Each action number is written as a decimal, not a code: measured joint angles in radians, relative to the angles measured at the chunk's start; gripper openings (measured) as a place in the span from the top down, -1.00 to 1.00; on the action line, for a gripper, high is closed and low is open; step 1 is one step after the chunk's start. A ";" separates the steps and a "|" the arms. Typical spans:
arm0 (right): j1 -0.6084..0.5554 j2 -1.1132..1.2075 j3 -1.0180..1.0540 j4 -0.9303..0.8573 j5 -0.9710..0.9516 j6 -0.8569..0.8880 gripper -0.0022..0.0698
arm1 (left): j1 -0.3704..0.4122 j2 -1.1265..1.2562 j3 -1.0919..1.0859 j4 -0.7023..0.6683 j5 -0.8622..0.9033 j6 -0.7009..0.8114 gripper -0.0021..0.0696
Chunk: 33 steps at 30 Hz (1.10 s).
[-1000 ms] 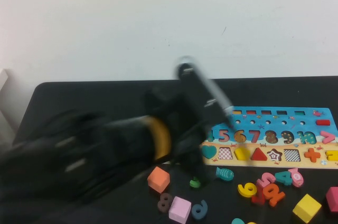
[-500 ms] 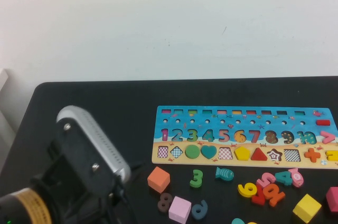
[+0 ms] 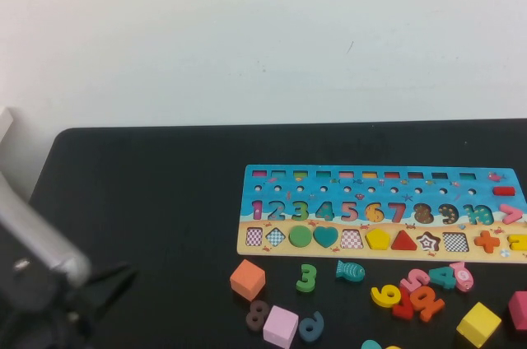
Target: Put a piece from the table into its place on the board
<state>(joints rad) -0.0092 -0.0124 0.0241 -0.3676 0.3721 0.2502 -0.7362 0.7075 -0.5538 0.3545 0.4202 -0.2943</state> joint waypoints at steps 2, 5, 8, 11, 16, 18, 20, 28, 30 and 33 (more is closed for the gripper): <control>0.000 0.000 0.000 0.000 0.000 0.000 0.89 | 0.036 -0.049 0.045 -0.007 -0.024 -0.002 0.95; 0.000 0.000 0.000 0.000 0.000 0.000 0.89 | 0.133 -0.139 0.141 -0.052 -0.123 -0.002 0.95; 0.000 0.000 0.000 0.000 0.000 0.000 0.89 | 0.262 -0.250 0.265 -0.100 -0.285 0.004 0.95; 0.000 0.000 0.000 0.000 0.000 0.000 0.89 | 0.375 -0.354 0.361 -0.159 -0.398 0.025 0.95; 0.000 0.000 0.000 0.000 0.000 0.000 0.89 | 0.573 -0.553 0.487 -0.276 -0.420 0.031 0.95; 0.000 0.000 0.000 0.000 0.000 0.000 0.89 | 0.666 -0.645 0.528 -0.318 -0.372 0.032 0.95; 0.000 0.000 0.000 0.000 0.000 0.000 0.89 | 0.715 -0.686 0.549 -0.339 -0.347 0.051 0.95; 0.000 0.000 0.000 0.000 0.000 0.009 0.89 | 0.800 -0.719 0.573 -0.423 -0.269 0.242 0.95; 0.000 0.000 0.000 0.000 0.000 0.010 0.89 | 0.800 -0.719 0.573 -0.437 -0.204 0.268 0.95; 0.000 0.000 0.000 0.000 0.000 0.011 0.89 | 0.800 -0.721 0.573 -0.442 -0.124 0.294 0.95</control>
<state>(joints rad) -0.0092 -0.0124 0.0241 -0.3676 0.3721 0.2609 0.0634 -0.0131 0.0194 -0.0880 0.2959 0.0000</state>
